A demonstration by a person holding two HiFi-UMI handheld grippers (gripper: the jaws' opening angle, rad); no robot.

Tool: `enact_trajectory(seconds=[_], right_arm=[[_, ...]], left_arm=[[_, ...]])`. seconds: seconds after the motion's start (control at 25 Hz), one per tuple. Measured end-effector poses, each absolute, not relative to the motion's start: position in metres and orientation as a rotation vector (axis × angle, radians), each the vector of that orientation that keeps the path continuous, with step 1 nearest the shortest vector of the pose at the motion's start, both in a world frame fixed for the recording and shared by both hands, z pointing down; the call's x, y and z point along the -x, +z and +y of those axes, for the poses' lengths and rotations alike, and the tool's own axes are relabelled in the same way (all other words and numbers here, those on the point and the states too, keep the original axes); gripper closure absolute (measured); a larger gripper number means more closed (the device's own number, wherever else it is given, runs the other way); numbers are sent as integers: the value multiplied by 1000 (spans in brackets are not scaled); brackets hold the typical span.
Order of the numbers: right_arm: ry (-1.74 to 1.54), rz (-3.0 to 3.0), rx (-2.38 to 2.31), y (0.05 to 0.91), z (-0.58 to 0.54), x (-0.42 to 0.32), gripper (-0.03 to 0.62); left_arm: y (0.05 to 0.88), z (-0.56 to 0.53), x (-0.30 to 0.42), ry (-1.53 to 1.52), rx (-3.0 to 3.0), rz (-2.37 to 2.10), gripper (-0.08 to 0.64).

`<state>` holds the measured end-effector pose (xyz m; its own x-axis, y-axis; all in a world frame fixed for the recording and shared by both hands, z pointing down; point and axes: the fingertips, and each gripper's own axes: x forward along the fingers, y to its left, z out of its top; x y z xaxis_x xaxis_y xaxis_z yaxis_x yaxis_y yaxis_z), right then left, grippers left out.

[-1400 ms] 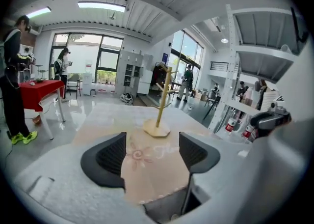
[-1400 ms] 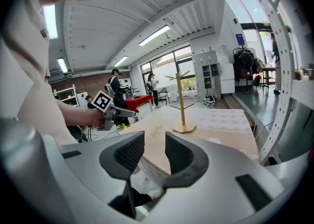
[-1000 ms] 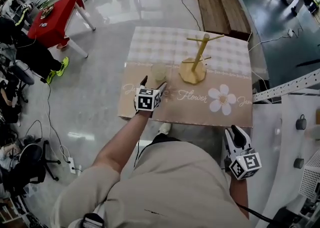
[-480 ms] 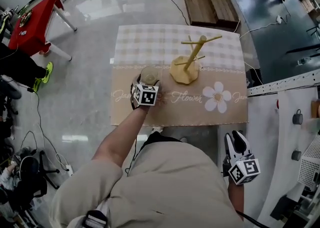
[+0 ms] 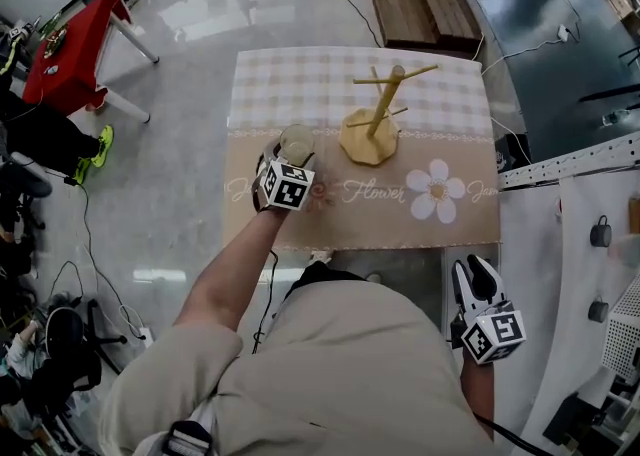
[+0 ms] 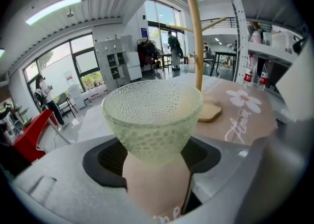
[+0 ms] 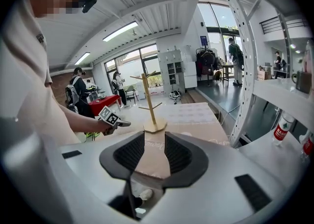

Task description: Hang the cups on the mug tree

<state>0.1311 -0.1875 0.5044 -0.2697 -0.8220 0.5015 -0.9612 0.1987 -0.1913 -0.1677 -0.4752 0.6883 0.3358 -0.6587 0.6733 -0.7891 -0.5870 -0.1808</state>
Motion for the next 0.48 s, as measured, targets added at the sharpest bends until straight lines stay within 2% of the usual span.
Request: enact_trajectory(seconds=[0.48], right_arm=[[643,-2327,-1596,506,-185,-146,457]], left_arm=[[610,-464,166,1490,-2522,-1262,221]])
